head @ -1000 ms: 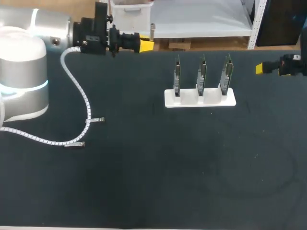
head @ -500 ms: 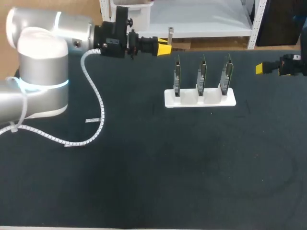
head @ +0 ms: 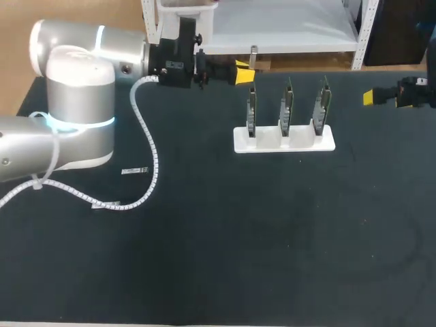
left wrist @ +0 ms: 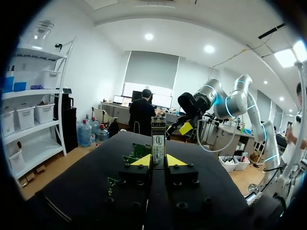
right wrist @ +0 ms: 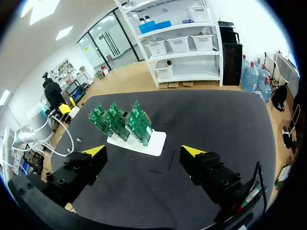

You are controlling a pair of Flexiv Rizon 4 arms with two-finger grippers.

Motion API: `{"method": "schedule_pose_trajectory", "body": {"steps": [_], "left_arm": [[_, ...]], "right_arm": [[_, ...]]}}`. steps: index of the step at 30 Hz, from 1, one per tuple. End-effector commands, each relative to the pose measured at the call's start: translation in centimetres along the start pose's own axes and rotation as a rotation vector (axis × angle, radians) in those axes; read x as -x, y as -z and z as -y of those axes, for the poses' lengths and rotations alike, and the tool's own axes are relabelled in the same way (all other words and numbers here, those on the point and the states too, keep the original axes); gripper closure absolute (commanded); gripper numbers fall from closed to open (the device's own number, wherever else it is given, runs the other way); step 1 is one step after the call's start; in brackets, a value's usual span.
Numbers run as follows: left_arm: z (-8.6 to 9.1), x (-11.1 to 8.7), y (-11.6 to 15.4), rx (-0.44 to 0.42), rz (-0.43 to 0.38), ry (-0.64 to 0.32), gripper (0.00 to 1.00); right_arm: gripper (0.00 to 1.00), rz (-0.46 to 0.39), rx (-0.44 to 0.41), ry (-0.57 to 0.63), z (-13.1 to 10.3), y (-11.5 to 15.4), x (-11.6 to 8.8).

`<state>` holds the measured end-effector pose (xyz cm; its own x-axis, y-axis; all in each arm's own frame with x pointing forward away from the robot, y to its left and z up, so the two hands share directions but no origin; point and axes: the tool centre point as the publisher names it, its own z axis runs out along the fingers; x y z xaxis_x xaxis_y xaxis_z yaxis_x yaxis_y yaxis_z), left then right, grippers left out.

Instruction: Pick up the optical module with the left hand, and insert it into the network port with the right hand.

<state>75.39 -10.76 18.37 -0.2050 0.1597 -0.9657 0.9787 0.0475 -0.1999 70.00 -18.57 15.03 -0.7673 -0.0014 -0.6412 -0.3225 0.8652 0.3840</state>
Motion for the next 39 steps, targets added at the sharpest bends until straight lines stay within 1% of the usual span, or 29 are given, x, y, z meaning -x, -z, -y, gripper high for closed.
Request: {"method": "schedule_pose_trajectory", "body": {"steps": [1, 5, 7, 19, 27, 30, 34, 39], "left_arm": [[-1.0, -0.4, -0.9, -0.009, 0.001, 0.0, 1.0], [-1.4, -0.9, -1.3, -0.006, -0.003, -0.009, 1.0], [-1.8, -1.0, -1.5, 0.014, -0.001, -0.003, 1.0], [-2.3, -2.2, -2.0, 0.011, -0.012, 0.038, 1.0], [-3.1, -2.4, -1.8, 0.038, -0.015, 0.045, 1.0], [-3.5, -2.4, -1.4, 0.053, -0.011, 0.071, 1.0], [-3.5, -2.9, -1.2, 0.061, -0.017, 0.076, 1.0], [-3.1, -3.0, -1.2, 0.053, -0.022, 0.076, 1.0]], "right_arm": [[0.0, 0.001, -0.003, -0.001, -0.1, 0.0, 0.0], [0.0, 0.001, -0.003, -0.001, -0.1, 0.0, 0.0], [0.0, 0.001, -0.003, -0.001, -0.1, 0.0, 0.0], [0.0, 0.001, -0.003, -0.001, -0.1, 0.0, 0.0], [0.0, 0.001, -0.003, -0.001, -0.1, 0.0, 0.0], [0.0, 0.001, -0.003, -0.001, -0.1, 0.0, 0.0], [0.0, 0.001, -0.003, -0.001, -0.1, 0.0, 0.0], [0.0, 0.001, -0.003, -0.001, -0.1, 0.0, 0.0]]}}
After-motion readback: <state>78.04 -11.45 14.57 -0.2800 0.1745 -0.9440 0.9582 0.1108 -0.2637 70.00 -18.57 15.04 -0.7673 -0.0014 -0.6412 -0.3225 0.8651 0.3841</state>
